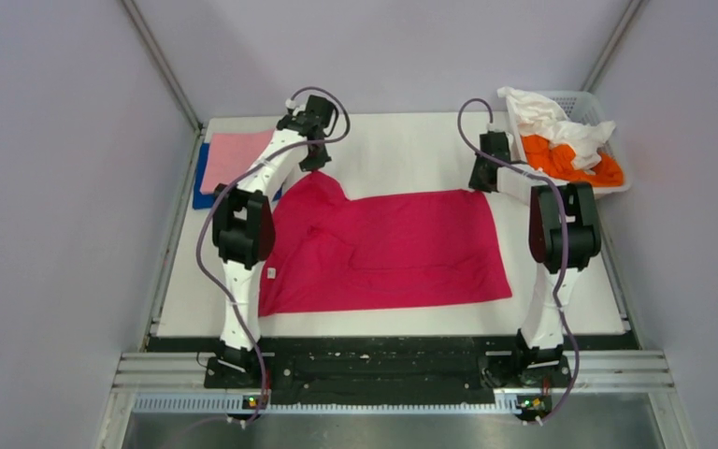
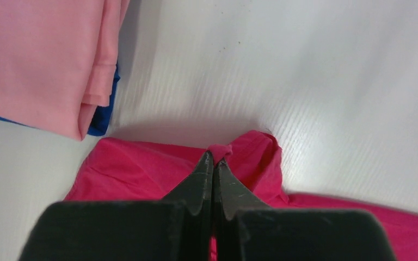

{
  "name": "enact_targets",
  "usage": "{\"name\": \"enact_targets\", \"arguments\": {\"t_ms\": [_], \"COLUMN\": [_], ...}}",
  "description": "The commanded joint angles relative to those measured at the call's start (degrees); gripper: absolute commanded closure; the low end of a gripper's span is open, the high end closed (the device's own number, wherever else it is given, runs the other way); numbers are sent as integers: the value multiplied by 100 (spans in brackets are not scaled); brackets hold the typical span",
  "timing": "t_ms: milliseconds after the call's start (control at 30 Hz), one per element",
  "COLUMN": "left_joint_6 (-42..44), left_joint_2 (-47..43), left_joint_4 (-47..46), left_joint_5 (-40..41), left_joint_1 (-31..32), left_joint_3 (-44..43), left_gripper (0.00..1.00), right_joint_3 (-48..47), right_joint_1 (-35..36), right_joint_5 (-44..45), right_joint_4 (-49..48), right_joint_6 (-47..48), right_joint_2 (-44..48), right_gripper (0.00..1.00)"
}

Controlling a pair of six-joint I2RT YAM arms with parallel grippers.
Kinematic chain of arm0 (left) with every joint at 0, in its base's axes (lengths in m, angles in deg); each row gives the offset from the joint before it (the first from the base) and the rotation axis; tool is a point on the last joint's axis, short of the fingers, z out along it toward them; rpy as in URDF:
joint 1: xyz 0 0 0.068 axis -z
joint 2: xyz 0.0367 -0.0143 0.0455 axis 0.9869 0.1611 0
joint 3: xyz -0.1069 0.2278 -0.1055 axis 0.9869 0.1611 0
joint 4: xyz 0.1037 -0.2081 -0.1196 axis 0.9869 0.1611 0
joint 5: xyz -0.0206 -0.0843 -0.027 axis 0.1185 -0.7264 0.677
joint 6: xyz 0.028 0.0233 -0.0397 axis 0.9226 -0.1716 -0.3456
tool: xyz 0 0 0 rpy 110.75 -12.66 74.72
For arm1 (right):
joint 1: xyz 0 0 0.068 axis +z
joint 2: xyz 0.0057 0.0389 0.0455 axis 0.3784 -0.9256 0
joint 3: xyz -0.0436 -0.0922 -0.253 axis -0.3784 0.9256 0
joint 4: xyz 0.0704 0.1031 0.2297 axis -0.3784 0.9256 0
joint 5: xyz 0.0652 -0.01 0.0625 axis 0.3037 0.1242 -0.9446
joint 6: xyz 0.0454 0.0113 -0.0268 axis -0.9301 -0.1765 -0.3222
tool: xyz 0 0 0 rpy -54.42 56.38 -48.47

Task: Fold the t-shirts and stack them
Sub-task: Grab the side of the flattened tshirt furthest away from the robot with both arms, then fold the other side of the tshirt into a rectangle

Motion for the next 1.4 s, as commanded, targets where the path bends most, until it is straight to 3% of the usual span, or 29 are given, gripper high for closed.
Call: {"name": "enact_targets", "arguments": {"t_ms": [0, 767, 1000, 1133, 1167, 1233, 1367], "left_joint_6": [-100, -1050, -1561, -1706, -1714, -1734, -1727], "left_joint_2": [-683, -3896, -4825, -5079, -5087, -5048, -4884], "left_joint_4": [182, 323, 311, 75, 50, 40, 54], "left_joint_5": [40, 1128, 959, 842, 835, 861, 868], "left_joint_1": [123, 1033, 1259, 1387, 1384, 1388, 1396], "left_joint_3": [190, 3934, 4936, 5391, 5431, 5445, 5313], "left_gripper": [100, 100, 100, 100, 100, 100, 100], "right_joint_3": [106, 1907, 2216, 2363, 2364, 2309, 2212], "right_joint_1": [-16, 98, 99, 100, 101, 101, 97], "right_joint_5": [-118, 8, 58, -330, -495, -920, -1234], "right_joint_4": [-81, -131, 54, 119, 124, 55, 108], "right_joint_6": [121, 427, 420, 289, 194, 84, -301], "right_joint_2": [697, 2783, 3310, 3330, 3257, 3060, 2723], "right_gripper": [100, 100, 100, 100, 92, 67, 57]}}
